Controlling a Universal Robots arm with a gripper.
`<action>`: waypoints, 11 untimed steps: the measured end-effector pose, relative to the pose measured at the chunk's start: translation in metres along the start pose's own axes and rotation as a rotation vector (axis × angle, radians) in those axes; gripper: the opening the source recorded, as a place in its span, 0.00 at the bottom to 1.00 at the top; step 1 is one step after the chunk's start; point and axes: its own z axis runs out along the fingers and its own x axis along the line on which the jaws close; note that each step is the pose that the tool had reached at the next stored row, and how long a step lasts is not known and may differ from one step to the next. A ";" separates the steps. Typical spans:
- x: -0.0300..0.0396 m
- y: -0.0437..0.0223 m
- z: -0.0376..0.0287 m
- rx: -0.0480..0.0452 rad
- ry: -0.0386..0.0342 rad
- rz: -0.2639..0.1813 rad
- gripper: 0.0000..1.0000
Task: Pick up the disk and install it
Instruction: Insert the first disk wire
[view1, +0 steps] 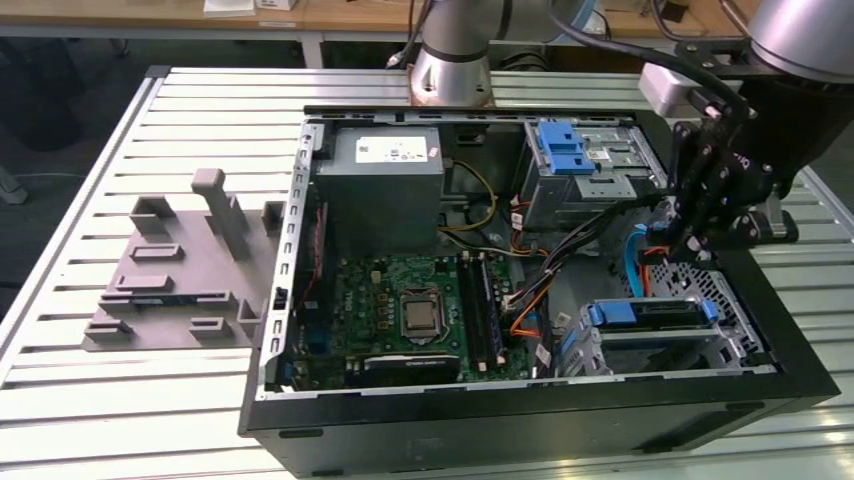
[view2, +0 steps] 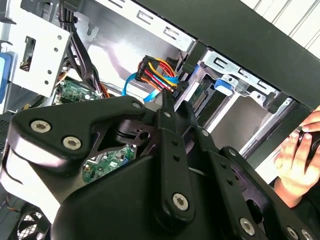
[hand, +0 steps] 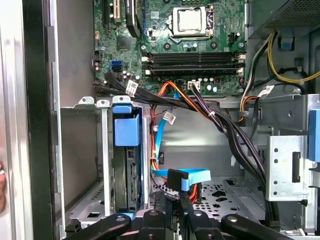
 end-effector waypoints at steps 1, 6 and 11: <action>0.0000 0.0000 0.0004 0.0007 0.0016 0.000 0.25; -0.0001 0.0001 0.0019 0.0020 0.0078 0.000 0.25; -0.0001 0.0001 0.0021 0.0022 0.0120 0.000 0.17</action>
